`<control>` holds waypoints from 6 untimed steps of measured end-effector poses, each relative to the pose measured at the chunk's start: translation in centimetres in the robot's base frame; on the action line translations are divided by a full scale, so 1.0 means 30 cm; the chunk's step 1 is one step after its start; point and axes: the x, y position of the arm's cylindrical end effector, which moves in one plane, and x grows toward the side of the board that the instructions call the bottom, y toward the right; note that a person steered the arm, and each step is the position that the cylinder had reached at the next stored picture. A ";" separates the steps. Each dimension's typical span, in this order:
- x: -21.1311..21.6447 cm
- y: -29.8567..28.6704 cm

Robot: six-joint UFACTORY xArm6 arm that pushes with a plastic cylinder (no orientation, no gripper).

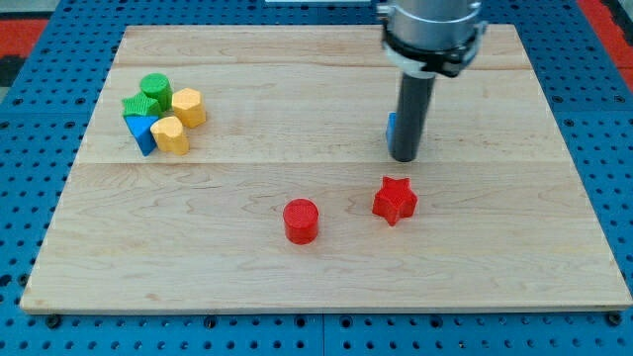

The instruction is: Push the blue cube to the right side of the board

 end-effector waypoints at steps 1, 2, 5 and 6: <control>-0.012 -0.008; -0.012 0.103; -0.128 -0.326; -0.171 0.038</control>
